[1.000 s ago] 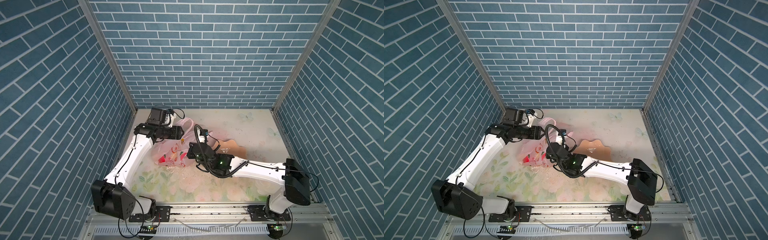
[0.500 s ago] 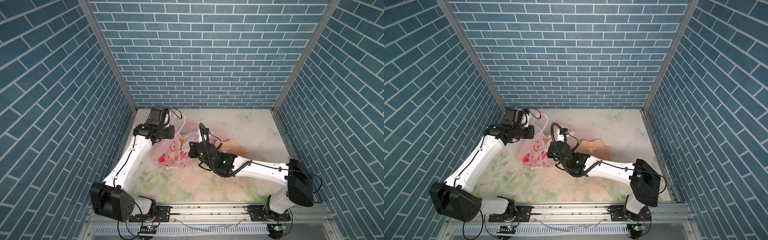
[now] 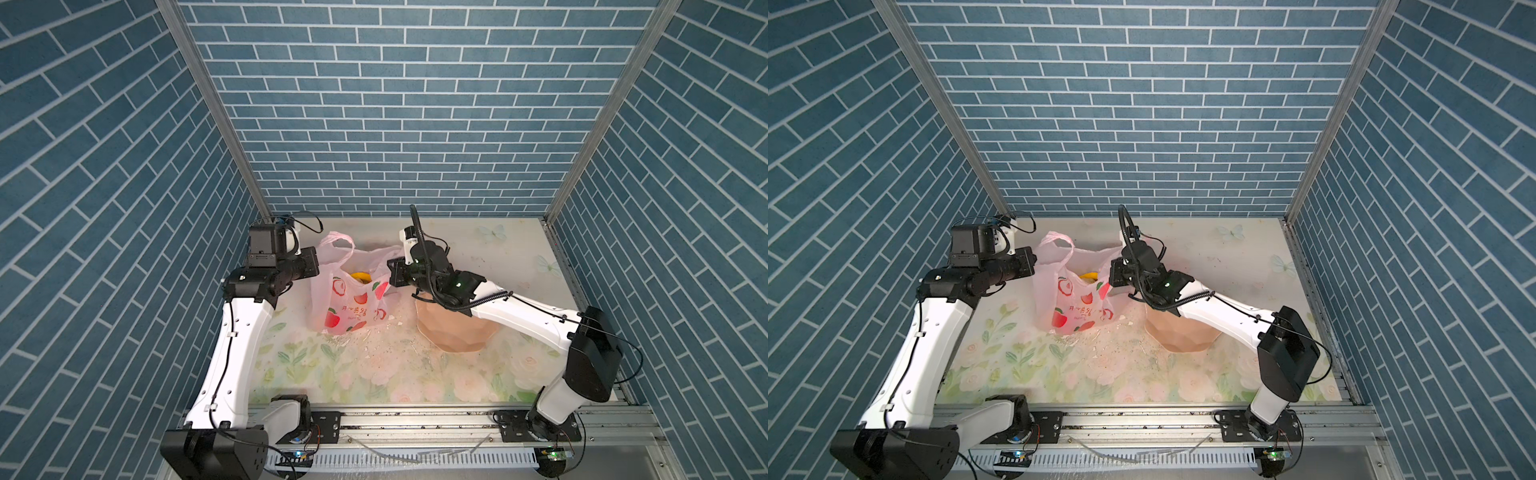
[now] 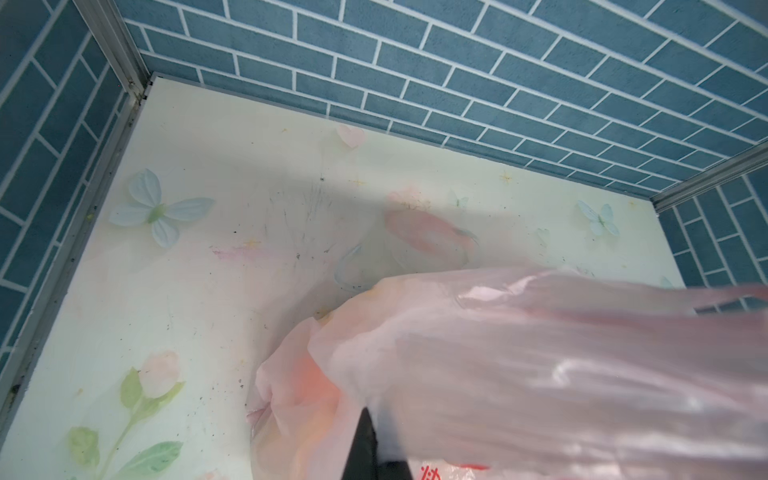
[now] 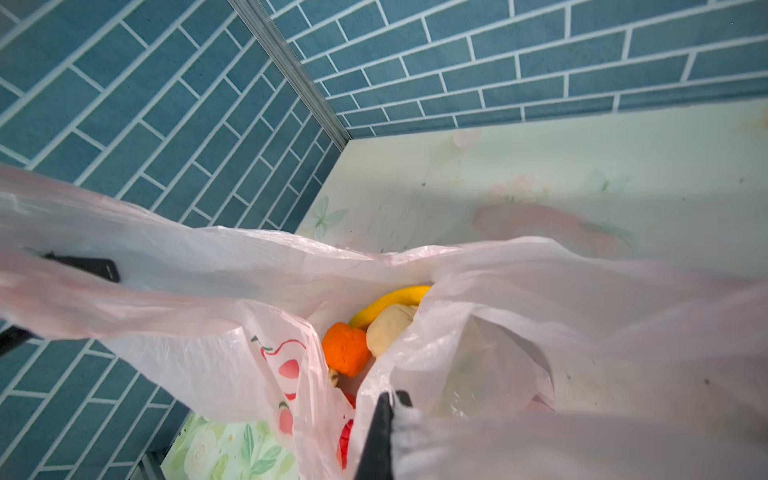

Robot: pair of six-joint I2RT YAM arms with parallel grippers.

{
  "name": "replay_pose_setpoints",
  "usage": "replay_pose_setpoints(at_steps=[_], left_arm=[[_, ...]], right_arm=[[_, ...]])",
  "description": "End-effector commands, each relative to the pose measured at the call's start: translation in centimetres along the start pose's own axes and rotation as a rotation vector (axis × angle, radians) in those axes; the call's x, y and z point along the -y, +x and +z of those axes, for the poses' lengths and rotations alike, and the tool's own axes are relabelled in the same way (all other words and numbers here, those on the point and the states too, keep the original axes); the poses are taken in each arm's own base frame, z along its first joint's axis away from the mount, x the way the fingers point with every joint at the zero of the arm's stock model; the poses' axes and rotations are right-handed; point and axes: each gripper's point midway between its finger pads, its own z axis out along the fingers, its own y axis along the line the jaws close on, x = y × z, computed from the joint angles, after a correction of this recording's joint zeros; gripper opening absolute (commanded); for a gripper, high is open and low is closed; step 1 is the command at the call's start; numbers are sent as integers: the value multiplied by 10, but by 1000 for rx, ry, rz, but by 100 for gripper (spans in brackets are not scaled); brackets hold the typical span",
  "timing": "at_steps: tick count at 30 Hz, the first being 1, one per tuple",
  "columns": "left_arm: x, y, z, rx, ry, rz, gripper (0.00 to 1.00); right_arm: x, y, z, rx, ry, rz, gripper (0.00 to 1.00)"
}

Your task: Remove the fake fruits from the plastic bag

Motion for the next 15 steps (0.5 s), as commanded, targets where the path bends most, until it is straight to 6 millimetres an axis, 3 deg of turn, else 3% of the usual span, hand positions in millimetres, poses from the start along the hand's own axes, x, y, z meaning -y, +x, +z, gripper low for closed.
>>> replay_pose_setpoints(at_steps=[1,4,7,12,15], left_arm=[[3,-2,-5,13,65,-52,4],[-1,-9,-16,45,73,-81,4],[-1,-8,-19,44,90,-97,6],[-4,20,-5,-17,120,-148,8],[-5,38,0,-42,137,-190,17]], right_arm=[[-17,-20,0,-32,-92,-121,0],[-28,-29,-4,-37,-135,-193,0],[-28,-25,-9,-45,-144,-222,0],[-3,17,1,-104,-117,-140,0],[8,40,8,-137,-108,-94,0]])
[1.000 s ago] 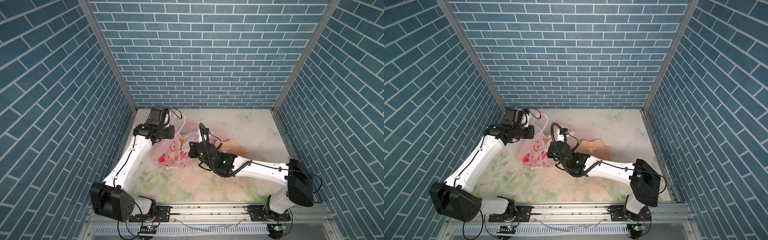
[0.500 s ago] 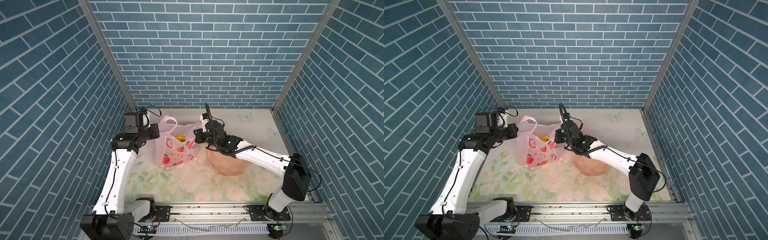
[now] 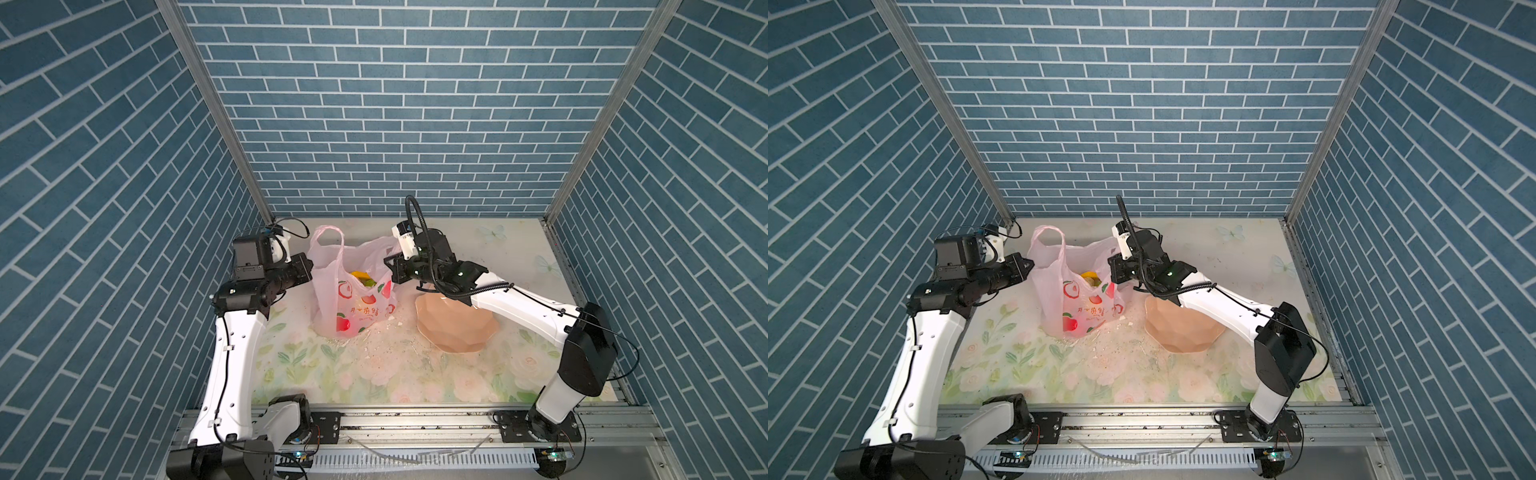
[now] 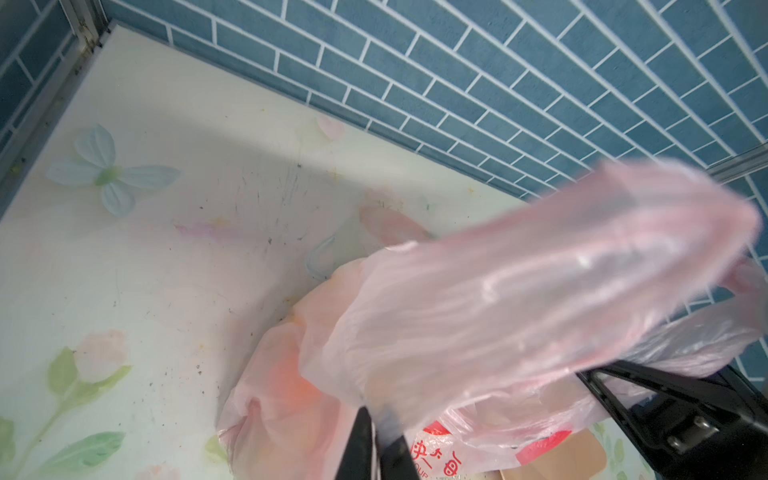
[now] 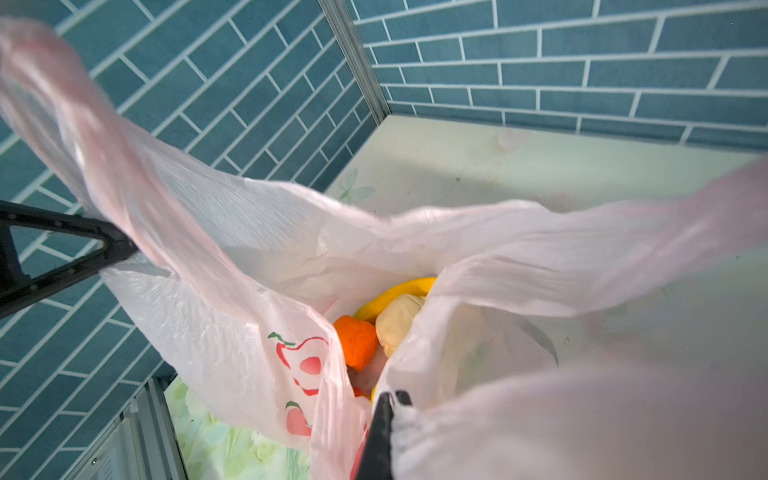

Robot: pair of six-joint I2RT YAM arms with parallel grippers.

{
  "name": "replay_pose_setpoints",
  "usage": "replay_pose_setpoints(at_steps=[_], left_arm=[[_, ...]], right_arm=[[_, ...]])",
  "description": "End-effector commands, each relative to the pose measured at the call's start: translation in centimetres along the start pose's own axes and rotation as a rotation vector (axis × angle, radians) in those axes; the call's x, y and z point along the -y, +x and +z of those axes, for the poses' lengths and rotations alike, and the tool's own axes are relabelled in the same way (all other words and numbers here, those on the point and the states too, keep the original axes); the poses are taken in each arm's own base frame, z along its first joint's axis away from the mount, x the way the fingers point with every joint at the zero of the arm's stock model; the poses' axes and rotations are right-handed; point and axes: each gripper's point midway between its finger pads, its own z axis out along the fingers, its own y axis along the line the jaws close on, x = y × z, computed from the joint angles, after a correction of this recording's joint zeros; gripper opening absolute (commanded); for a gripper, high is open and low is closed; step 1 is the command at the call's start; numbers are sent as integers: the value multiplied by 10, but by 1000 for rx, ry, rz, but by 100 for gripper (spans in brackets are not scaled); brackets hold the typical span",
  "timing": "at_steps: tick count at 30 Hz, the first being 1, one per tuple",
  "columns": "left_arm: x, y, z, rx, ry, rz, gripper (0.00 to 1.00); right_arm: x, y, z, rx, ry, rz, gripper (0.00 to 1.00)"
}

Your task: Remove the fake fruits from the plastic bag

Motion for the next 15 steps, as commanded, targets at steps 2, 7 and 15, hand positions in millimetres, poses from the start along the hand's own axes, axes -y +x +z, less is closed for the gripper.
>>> replay_pose_setpoints(at_steps=[2,7,15], left_arm=[[5,19,1,-26,65,-66,27],[14,33,-19,-25,91,-96,54],[32,43,-69,12,77,-44,69]], right_arm=[[4,27,6,-31,-22,54,0],[0,31,5,-24,-33,66,0],[-9,26,-1,-1,-52,70,0]])
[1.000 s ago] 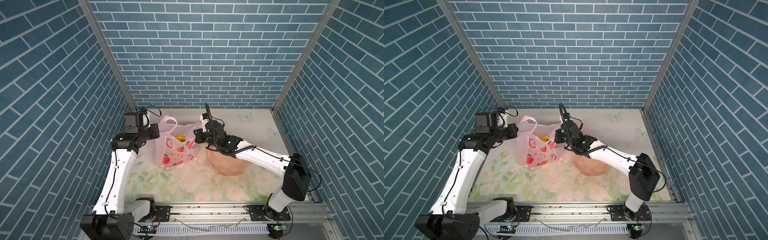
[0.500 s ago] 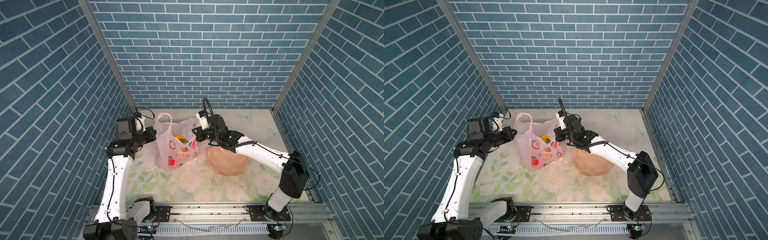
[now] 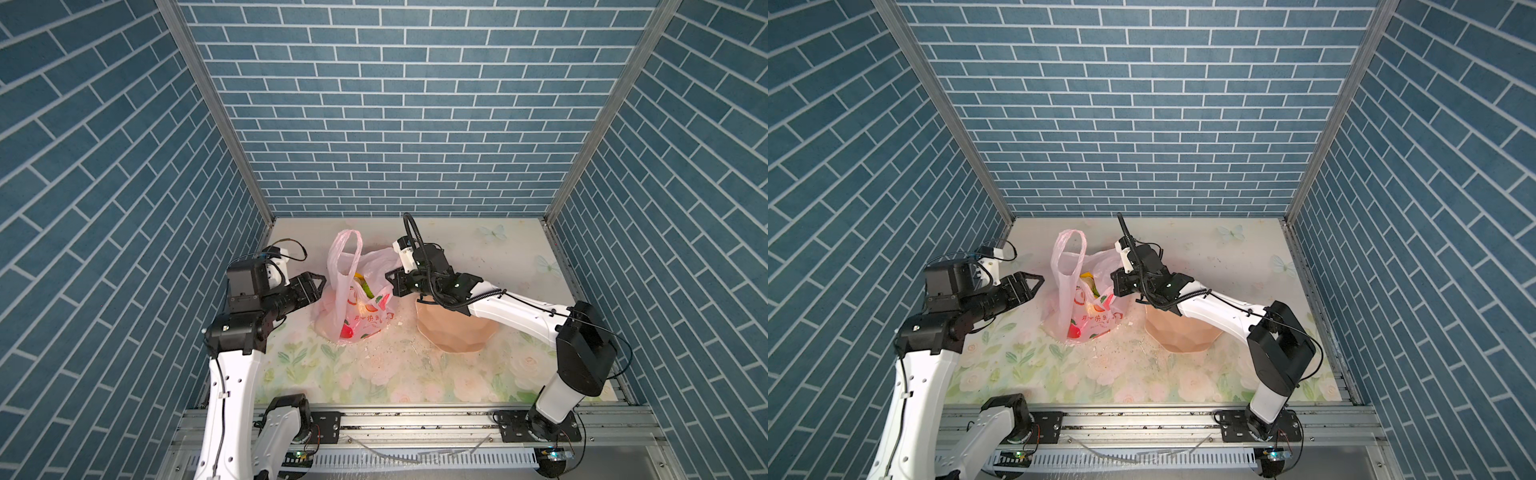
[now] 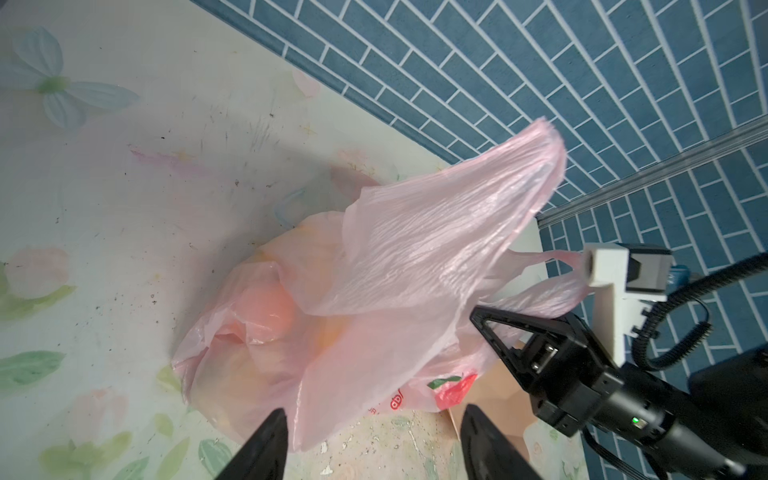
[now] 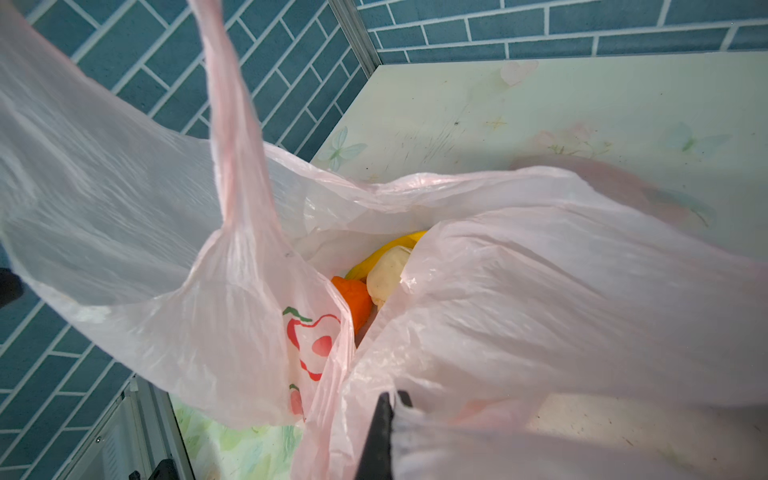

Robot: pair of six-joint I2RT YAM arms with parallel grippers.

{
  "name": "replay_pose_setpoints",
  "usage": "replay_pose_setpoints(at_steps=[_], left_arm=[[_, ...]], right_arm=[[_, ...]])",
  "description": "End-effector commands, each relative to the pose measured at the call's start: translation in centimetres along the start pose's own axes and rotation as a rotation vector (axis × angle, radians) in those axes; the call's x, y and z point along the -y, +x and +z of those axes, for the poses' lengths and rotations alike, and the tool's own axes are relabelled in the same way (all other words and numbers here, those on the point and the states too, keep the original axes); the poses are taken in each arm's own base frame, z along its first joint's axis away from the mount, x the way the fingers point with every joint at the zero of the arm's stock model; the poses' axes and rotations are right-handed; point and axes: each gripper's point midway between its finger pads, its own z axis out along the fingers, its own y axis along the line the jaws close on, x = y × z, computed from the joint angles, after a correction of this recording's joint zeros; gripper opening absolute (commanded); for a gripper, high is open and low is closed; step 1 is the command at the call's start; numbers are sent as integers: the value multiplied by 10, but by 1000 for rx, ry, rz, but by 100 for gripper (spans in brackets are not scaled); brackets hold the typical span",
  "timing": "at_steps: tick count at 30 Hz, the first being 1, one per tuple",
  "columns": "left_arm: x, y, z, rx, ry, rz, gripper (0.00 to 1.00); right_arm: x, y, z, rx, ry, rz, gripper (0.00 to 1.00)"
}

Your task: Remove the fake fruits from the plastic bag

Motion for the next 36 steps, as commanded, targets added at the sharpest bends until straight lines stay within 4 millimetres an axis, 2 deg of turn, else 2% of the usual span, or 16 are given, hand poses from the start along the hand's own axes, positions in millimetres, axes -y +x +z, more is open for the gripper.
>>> replay_pose_setpoints(at_steps=[1,4,6,10,11,12,15,21,24,29,36], left_arm=[[6,12,-20,-14,-38,25,68],[3,24,-28,-33,-125,97,69],[6,31,-26,-53,-150,147,70],[18,41,-8,-87,-197,265,74],[20,43,-1,-96,-217,300,90],[21,44,5,-104,-239,331,99],[22,45,26,-108,-316,406,99],[18,34,58,-37,-380,425,99],[27,27,76,1,-362,426,94],[41,24,112,4,-332,422,90],[32,16,137,46,-427,427,91]], right_arm=[[-8,-4,-11,28,-26,26,0],[-9,-5,-13,34,-24,30,0],[-10,-6,-13,36,-25,34,0],[-9,-6,-15,39,-20,42,0],[-8,-6,-16,40,-19,45,0],[-8,-6,-17,41,-18,44,0],[-9,-7,-21,46,-21,41,0],[-10,-5,-25,48,-30,40,0],[-11,-3,-27,46,-34,39,0],[-11,0,-27,43,-42,50,0],[-23,2,-30,50,-79,54,0]])
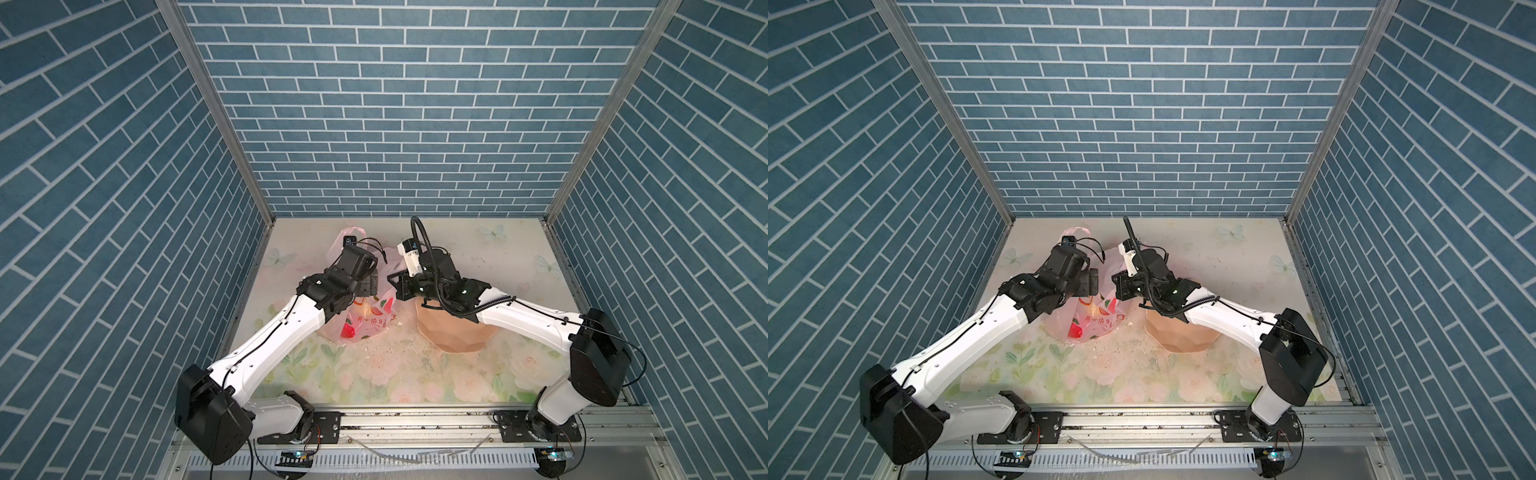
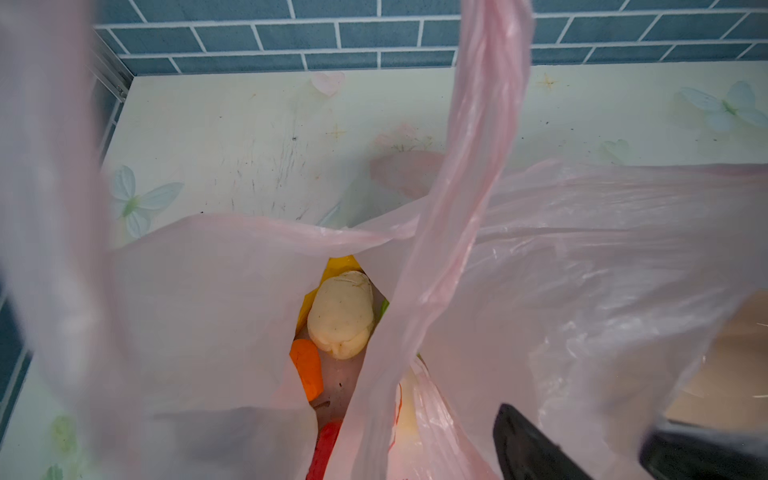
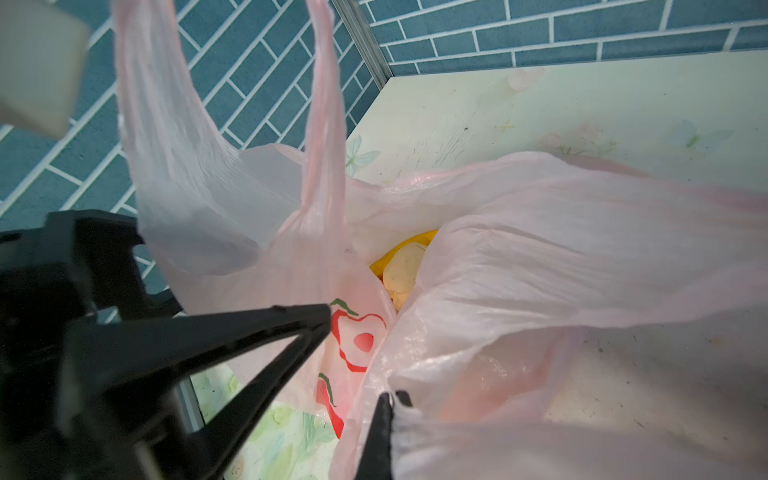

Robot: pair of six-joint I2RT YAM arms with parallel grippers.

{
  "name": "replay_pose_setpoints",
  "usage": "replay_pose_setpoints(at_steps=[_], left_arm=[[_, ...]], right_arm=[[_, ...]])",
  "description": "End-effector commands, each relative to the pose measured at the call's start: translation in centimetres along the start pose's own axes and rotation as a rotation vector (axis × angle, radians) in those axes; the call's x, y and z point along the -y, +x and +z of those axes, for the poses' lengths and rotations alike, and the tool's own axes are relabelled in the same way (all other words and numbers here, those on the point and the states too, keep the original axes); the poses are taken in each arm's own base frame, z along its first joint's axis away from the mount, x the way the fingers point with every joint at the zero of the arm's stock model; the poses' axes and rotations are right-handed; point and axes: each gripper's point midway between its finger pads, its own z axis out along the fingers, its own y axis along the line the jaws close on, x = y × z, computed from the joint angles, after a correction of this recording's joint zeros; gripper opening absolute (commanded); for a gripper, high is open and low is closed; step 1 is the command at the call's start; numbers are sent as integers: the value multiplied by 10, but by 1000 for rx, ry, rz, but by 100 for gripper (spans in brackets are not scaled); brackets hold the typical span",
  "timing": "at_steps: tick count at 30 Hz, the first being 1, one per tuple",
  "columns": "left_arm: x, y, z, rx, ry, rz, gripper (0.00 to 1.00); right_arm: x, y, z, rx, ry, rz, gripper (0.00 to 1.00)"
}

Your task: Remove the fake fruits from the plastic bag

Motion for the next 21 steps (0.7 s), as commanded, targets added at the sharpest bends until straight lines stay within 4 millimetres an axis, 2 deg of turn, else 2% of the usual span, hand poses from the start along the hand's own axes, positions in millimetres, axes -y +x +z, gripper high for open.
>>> replay_pose_setpoints(at_steps=[1,4,8,11,14,19,21], left_arm=[[-4,-21,2,90,-56,-30,91],[-8,-23,10,103,-105,-22,87],[-9,-26,17,125,-130,-26,73],[-7,-27,21,128,-130,-22,71],[-5,-27,24,127,-126,-24,74],[-3,-30,27,138,-112,-43,90],[-2,-30,29,135,-108,-50,93]], right_arm=[[-16,-2,-12,25,-52,14,0],[-23,-2,-16,28,-66,6,0],[-27,0,-20,31,-71,2,0],[-32,3,-24,33,-83,-1,0],[-39,7,-29,34,-100,-8,0],[-46,11,-39,38,-116,-16,0],[-48,13,-41,38,-121,-20,0]])
